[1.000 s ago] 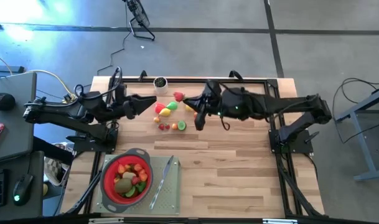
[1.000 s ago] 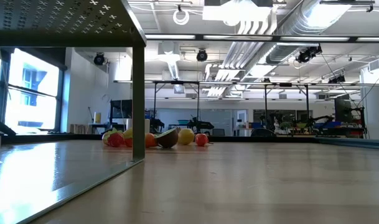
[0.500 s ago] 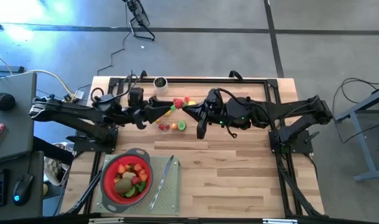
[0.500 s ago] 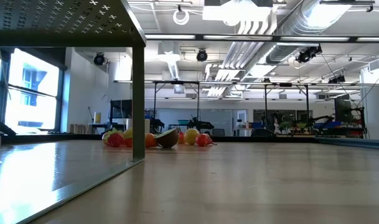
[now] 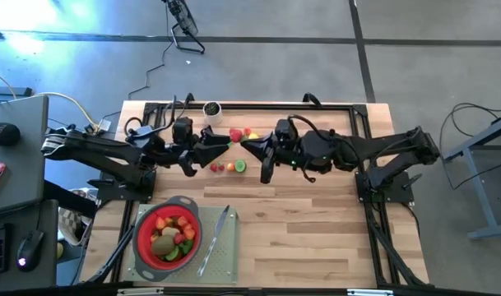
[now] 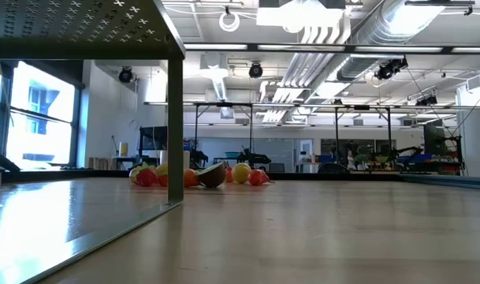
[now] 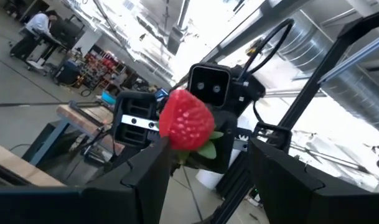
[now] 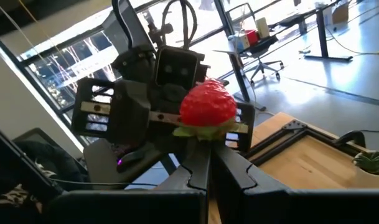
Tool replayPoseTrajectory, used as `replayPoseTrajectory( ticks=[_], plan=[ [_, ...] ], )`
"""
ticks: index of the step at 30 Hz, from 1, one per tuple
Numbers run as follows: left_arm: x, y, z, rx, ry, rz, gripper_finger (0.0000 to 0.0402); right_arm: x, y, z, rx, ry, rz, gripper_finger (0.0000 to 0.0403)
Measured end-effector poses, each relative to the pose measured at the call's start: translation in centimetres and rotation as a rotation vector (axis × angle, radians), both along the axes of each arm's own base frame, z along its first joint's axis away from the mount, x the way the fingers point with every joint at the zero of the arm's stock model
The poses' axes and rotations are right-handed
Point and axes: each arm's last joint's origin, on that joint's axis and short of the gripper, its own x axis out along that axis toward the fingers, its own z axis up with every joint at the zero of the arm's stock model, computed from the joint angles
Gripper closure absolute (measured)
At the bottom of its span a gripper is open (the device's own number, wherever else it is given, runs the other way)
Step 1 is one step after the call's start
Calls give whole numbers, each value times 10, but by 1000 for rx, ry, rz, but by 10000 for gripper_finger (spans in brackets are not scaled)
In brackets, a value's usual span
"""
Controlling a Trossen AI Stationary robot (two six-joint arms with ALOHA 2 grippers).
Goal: Pick & Place Fruit
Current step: Put the strawberry into the red strainer bowl on the shelf
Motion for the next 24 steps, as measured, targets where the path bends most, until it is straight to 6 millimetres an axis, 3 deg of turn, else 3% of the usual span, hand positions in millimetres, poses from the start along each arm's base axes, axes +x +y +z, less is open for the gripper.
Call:
replayPoseTrajectory(
  ticks=[10,24],
  plan=[
    [-1,0,1,3,-7,0,194,0,2,2,-15,-16,44,400],
    [15,-1,-6,6,-19,10,194,0,3,-1,20,0,61,400]
  ],
)
